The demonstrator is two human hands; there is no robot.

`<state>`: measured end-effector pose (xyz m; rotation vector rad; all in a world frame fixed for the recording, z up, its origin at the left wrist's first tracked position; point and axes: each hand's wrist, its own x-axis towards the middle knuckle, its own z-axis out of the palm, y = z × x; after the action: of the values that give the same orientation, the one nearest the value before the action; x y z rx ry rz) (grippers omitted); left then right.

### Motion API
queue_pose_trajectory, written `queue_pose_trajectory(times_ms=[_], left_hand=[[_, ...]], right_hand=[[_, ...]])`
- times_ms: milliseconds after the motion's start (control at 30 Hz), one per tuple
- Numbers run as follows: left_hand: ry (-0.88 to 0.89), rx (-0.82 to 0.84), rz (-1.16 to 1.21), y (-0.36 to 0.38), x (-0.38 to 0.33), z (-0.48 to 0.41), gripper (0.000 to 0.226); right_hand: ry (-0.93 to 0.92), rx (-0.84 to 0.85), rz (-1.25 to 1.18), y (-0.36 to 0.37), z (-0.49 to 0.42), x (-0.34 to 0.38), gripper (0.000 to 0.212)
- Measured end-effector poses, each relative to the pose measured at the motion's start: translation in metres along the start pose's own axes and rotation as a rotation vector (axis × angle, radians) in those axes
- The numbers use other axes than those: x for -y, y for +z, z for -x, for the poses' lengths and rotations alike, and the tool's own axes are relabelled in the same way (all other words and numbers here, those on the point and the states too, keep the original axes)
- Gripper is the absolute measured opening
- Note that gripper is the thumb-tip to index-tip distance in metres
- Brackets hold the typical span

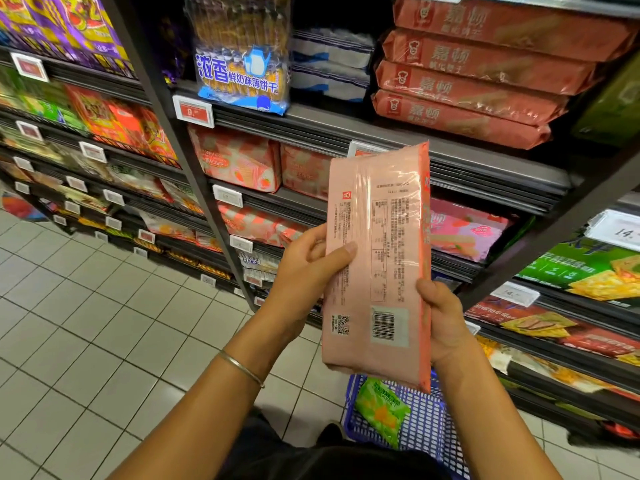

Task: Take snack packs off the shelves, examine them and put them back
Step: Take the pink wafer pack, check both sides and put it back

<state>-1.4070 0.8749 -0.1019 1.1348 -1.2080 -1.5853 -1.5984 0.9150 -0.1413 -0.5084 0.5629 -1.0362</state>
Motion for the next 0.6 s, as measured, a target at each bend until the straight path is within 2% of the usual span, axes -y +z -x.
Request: queue_pose_trajectory(times_ms=[267, 400, 533, 600], left_hand=[[-0.017, 0.074, 0.029, -0.005, -0.004, 0.003, 0.034], [-0.021, 0.054, 0.077, -0.005, -0.005, 0.001, 0.034], [-0.007, -0.067, 0.214, -0.01, -0.004, -0.004, 0.047], [0.021, -0.124, 0.24, -0.014, -0.003, -0.005, 0.053]], right_hand=[[-0.034, 0.094, -0.041, 0.012, -0.005, 0.001, 0.086], [-0.026, 0.125, 0.011, 0.013, -0.004, -0.001, 0.075], [-0.06, -0.017, 0.066, 0.014, -0.007, -0.004, 0.07], [-0.103, -0.105, 0.165, 0.015, -0.012, -0.004, 0.057]])
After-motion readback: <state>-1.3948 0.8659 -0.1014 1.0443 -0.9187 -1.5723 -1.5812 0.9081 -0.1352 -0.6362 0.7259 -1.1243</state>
